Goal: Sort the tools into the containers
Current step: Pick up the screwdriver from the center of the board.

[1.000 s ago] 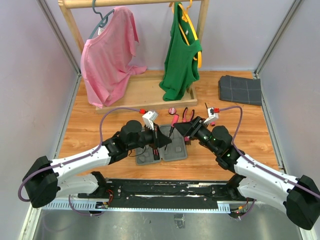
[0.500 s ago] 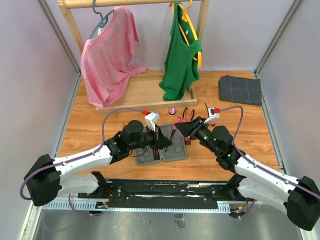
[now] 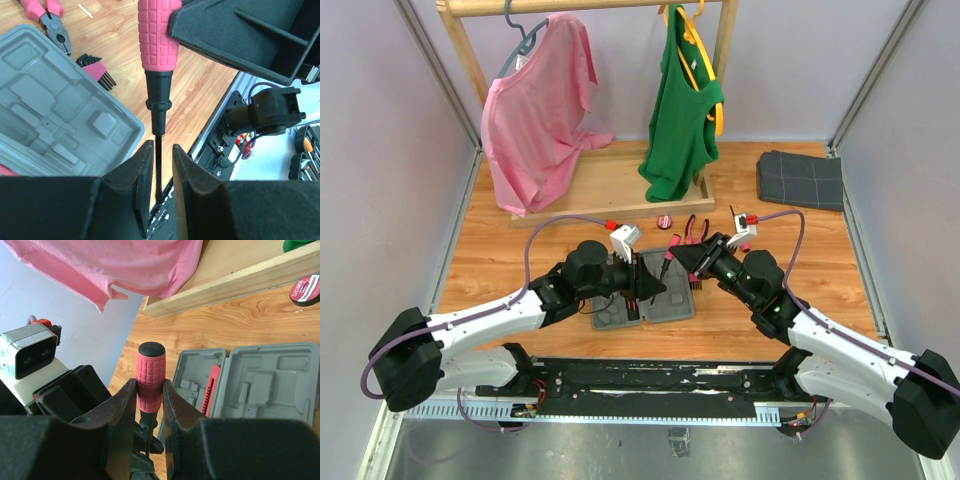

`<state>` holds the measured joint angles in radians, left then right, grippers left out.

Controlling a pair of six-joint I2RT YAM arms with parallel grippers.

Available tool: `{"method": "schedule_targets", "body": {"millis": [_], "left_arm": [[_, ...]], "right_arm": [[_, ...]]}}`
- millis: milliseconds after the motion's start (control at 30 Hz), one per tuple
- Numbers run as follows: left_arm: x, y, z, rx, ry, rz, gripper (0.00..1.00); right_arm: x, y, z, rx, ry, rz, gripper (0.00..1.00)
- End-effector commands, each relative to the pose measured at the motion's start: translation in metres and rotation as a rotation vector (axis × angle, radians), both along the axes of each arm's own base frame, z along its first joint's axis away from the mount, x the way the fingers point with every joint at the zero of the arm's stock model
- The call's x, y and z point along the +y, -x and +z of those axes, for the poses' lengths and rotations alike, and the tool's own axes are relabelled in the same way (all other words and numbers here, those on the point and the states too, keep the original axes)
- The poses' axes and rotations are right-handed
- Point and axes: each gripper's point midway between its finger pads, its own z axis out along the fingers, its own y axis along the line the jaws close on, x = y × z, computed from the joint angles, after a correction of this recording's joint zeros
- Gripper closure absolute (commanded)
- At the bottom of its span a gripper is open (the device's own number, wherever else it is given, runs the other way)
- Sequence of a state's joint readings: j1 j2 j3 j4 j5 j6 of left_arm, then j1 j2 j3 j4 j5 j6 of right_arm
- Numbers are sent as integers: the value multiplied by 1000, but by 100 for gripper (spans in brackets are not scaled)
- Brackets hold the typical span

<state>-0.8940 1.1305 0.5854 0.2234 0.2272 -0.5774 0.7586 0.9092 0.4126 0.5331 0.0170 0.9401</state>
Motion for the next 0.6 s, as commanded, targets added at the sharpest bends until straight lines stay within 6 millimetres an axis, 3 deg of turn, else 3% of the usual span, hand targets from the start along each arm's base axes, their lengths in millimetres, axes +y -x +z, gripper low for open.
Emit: {"method": "schedule_targets", "body": {"millis": [0, 133, 367, 567], "left_arm": [[-8, 0, 24, -59, 52, -22, 71], [-7, -1, 26, -65, 55, -17, 56], [-2, -7, 23, -70, 32, 23, 44], [31, -32, 15, -97, -72, 228, 38]], "right_arm": [[3, 0, 19, -49, -10, 5, 84], [0, 1, 19, -49, 2, -5, 84], [-9, -2, 7, -22, 72, -44, 83], [-19, -5, -10, 21, 199, -74, 82]]}}
